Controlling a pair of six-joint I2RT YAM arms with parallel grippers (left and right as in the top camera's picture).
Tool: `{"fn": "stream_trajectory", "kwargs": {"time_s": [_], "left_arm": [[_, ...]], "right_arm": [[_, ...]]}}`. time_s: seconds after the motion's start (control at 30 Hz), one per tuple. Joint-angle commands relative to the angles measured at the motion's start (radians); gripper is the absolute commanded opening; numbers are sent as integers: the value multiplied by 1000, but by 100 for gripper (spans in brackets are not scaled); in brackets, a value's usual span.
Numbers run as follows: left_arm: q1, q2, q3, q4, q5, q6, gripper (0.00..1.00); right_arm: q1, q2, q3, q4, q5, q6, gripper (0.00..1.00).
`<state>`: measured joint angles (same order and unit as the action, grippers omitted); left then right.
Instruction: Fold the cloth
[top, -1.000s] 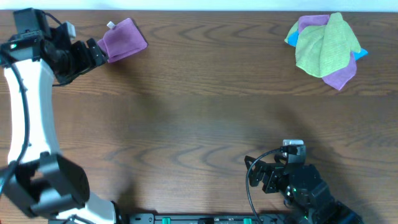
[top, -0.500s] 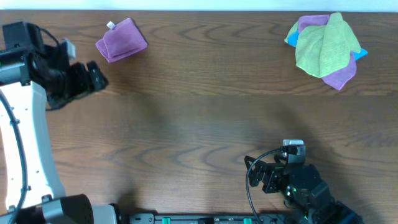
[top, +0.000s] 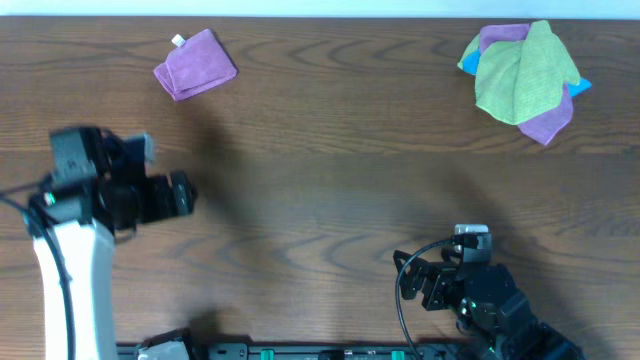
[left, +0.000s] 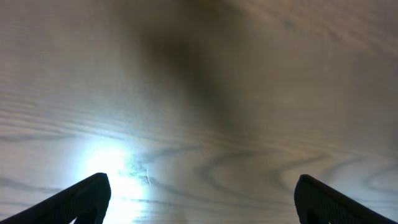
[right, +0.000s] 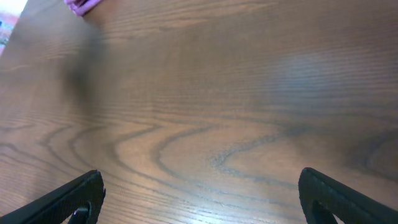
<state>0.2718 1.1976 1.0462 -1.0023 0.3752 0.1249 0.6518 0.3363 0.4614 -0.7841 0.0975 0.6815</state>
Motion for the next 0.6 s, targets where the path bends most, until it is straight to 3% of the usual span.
{"fn": "stream_trajectory", "kwargs": {"time_s": [0.0, 0.3, 0.57], "left_arm": [[-4, -152, -161, 106, 26, 18, 95], [-47, -563, -509, 336, 30, 33, 95], [-163, -794, -653, 358, -38, 78, 95]], "right_arm": [[-5, -4, 0, 1, 11, 13, 99], [-5, -4, 0, 1, 11, 13, 99], [-5, -4, 0, 1, 11, 13, 99]]}}
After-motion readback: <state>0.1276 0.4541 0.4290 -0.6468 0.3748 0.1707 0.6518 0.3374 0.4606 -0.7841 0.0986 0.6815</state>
